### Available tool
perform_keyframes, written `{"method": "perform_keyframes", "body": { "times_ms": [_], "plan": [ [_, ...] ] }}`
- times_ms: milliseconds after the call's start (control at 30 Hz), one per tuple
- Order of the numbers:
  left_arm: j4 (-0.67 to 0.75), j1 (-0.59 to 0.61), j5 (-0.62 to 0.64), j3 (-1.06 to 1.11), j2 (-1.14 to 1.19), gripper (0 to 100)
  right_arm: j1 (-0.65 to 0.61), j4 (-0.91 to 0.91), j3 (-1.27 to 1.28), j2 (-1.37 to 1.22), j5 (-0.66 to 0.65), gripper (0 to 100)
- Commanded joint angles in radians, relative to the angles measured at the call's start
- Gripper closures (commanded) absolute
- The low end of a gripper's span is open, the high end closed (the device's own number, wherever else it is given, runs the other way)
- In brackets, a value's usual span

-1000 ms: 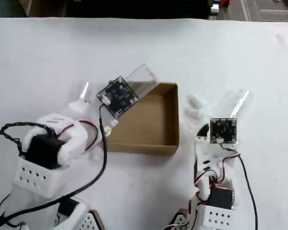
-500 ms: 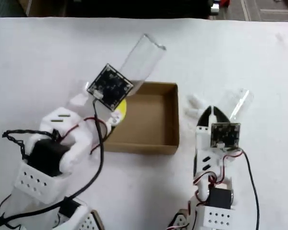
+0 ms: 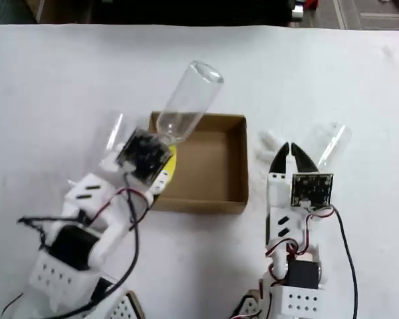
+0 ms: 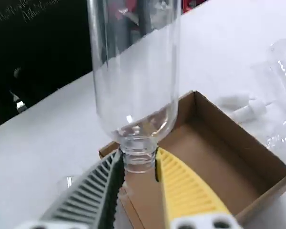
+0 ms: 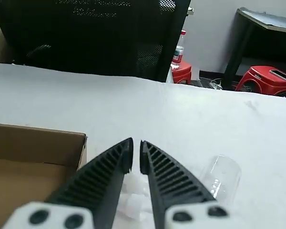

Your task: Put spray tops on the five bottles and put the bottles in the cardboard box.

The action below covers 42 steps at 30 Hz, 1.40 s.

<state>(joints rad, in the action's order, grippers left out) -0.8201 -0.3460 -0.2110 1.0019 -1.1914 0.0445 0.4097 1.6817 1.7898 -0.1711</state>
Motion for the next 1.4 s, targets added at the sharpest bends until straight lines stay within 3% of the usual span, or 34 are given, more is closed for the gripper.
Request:
{"method": "perform_keyframes", "body": {
  "times_ms": [0, 200, 367, 567, 667, 867, 1100, 1367],
  "plan": [
    [0.021, -0.005, 0.025, 0.005, -0.111, 98, -0.007, 0.010, 0.008, 0.010, 0.031, 98.1],
    [0.061, 0.031, 0.029, 0.049, -0.117, 98, -0.015, 0.035, 0.008, 0.010, 0.031, 98.1],
    [0.071, 0.087, 0.127, 0.052, -0.119, 98, -0.015, 0.045, 0.008, 0.010, 0.031, 98.2],
    [0.071, 0.061, 0.068, 0.058, -0.116, 98, -0.021, 0.059, 0.008, 0.012, 0.028, 98.1],
    [0.069, 0.054, 0.060, 0.064, -0.114, 98, -0.085, 0.065, -0.035, 0.012, -0.086, 98.1],
    [0.084, 0.054, 0.058, 0.087, -0.116, 98, -0.341, 0.110, -0.204, 0.004, -0.387, 98.3],
    [0.170, 0.050, 0.063, 0.152, -0.119, 98, -0.407, 0.234, -0.433, 0.004, -0.394, 98.3],
    [0.226, 0.015, 0.060, 0.187, -0.119, 98, -0.478, 0.239, -0.641, -0.015, -0.336, 98.1]
  ]
}}
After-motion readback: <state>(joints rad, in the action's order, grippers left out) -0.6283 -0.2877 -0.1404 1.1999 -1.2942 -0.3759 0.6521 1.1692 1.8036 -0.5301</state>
